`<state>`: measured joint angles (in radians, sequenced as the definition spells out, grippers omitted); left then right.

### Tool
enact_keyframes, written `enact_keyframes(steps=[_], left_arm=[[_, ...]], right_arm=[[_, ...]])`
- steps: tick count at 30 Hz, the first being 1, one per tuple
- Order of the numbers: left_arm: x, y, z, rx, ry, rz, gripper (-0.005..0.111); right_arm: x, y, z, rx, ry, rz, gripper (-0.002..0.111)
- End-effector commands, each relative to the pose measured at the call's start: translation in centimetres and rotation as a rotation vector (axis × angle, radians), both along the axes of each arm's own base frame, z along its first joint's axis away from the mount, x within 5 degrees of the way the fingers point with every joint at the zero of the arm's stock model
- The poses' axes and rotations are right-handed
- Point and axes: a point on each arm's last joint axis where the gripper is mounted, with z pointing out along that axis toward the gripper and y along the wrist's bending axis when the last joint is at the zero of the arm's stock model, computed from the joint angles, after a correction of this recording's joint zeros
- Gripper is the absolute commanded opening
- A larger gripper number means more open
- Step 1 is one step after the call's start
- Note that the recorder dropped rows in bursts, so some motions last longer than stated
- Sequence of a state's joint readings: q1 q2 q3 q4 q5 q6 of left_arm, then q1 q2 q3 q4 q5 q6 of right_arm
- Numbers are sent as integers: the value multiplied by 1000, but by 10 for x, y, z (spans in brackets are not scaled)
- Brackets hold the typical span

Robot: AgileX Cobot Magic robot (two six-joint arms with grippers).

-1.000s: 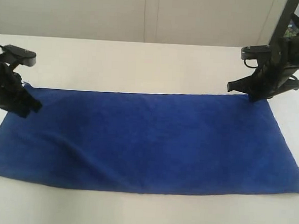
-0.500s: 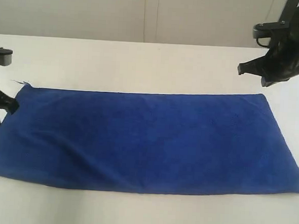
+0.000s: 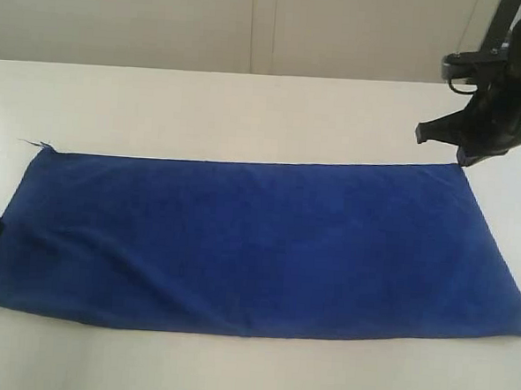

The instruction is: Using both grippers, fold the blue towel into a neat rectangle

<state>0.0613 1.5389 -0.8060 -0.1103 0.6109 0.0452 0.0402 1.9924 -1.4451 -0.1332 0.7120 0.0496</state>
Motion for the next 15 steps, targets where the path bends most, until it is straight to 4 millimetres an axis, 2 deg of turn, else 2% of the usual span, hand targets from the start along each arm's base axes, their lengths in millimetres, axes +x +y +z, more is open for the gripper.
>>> enact_keyframes(steps=[1,9,12,15], left_arm=[[3,1,-11,-2,-20,6,53],[10,2,-34,5,23,-17,53],[10,0,-34,-13,34,-3,53],[11,0,-30,-17,37,-6,42]], right_arm=[[-3,-5,-4,1,-8,-2,0],[-4,-5,-6,1,-12,0,0],[-4,-5,-6,1,-12,0,0],[-4,-5,-6,1,-12,0,0]])
